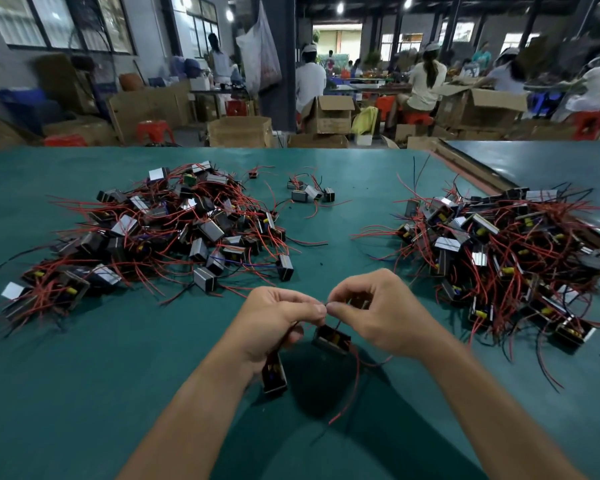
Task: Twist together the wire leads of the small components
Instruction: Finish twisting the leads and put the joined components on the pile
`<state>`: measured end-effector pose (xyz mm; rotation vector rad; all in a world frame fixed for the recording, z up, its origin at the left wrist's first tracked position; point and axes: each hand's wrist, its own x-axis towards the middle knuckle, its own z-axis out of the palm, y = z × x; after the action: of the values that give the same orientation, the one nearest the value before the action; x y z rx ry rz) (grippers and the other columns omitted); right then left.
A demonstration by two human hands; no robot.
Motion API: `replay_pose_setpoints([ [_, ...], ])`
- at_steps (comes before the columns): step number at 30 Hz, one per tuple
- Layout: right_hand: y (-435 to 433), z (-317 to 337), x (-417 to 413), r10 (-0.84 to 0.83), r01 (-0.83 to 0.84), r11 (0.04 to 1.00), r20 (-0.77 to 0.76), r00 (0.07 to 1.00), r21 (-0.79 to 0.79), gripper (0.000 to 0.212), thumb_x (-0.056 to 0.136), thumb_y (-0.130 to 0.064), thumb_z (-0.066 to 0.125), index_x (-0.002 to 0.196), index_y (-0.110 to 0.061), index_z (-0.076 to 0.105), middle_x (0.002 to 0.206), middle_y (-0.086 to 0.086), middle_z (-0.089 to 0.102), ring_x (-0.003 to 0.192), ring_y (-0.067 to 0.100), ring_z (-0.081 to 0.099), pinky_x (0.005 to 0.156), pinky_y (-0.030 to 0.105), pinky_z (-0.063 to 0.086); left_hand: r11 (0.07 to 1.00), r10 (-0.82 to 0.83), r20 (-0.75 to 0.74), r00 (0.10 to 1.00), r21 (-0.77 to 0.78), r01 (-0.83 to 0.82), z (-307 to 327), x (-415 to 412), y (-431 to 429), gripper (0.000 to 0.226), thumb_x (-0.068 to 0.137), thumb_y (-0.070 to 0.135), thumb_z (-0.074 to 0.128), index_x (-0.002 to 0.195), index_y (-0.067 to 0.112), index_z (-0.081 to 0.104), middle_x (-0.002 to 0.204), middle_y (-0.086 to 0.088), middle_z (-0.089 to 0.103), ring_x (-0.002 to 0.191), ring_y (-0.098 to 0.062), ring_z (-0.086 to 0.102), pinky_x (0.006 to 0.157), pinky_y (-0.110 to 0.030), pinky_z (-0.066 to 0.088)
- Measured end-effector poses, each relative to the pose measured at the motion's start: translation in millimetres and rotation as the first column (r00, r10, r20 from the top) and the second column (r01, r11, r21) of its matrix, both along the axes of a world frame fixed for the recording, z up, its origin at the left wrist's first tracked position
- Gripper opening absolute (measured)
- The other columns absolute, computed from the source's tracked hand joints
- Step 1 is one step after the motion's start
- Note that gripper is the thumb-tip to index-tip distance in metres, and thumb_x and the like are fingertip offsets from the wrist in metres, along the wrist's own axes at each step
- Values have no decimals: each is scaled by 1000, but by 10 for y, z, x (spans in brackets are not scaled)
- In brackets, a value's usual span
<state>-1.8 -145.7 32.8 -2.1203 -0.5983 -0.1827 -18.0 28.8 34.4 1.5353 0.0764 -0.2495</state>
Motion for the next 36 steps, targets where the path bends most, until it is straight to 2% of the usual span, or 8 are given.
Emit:
replay_pose_setpoints([
  [4, 67, 20, -2, -67, 59, 994, -83, 994, -93, 27, 86, -13, 70, 63, -27, 66, 51, -14, 55, 48, -1, 44, 54, 14, 35, 988, 62, 256, 965, 119, -95, -55, 5, -57, 12, 78, -5, 74, 69, 3, 72, 47, 4, 59, 34, -2, 37, 37, -12, 29],
  [7, 41, 95, 11, -34, 58, 997, -345, 938, 57, 29, 88, -4, 64, 62, -18, 65, 51, -8, 52, 42, 2, 36, 45, 16, 29, 958, -6, 482, 876, 254, -133, -61, -7, -82, 16, 78, 1, 76, 67, 12, 74, 48, 6, 59, 40, -2, 38, 43, -16, 30],
  [10, 15, 121, 6, 29, 102, 975, -573, 819, 195, 33, 87, -1, 60, 58, -17, 62, 51, 1, 51, 38, 7, 32, 40, 18, 22, 920, -97, 558, 824, 366, -140, -89, -23, -66, 18, 79, 7, 77, 67, 20, 73, 52, 4, 59, 43, -5, 35, 44, -19, 29],
  [16, 33, -27, 80, -137, 120, 990, -279, 950, -77, 22, 92, -16, 63, 71, -17, 69, 62, 2, 58, 51, 7, 42, 53, 25, 36, 911, -28, 433, 901, 382, -155, -147, 68, -57, 22, 79, 1, 71, 64, 17, 67, 53, 10, 60, 41, 2, 43, 45, -13, 33],
  [21, -47, -102, 105, -71, 25, 983, -253, 965, -181, 18, 86, -18, 69, 69, -24, 71, 56, -8, 59, 46, 0, 41, 52, 19, 36, 921, -69, 352, 933, 383, -77, -159, 59, -41, 15, 82, 4, 72, 67, 8, 72, 48, 6, 55, 45, -5, 40, 44, -17, 31],
  [28, -69, -97, 112, -59, 32, 994, -263, 963, -104, 16, 86, -18, 72, 70, -15, 72, 49, -12, 57, 44, -1, 42, 48, 15, 35, 920, -54, 269, 962, 387, -56, -140, 66, -25, 21, 89, 0, 59, 70, 8, 61, 47, 0, 50, 38, -8, 34, 39, -18, 27],
  [33, -53, -55, 97, -3, 26, 998, -330, 944, 64, 20, 88, -12, 69, 67, -10, 70, 58, 1, 64, 54, 15, 51, 53, 29, 44, 933, -84, 173, 981, 359, 16, -94, 68, -36, 17, 95, 4, 47, 80, 8, 53, 47, 1, 58, 32, -13, 40, 35, -15, 28],
  [36, -91, -61, 112, -37, 43, 999, -322, 946, 11, 22, 85, -9, 70, 64, -11, 68, 57, 1, 63, 53, 16, 51, 53, 28, 43, 929, -138, 132, 982, 361, 82, -57, 42, -46, 19, 96, 4, 44, 80, 8, 53, 49, 1, 60, 33, -12, 41, 34, -16, 28],
])
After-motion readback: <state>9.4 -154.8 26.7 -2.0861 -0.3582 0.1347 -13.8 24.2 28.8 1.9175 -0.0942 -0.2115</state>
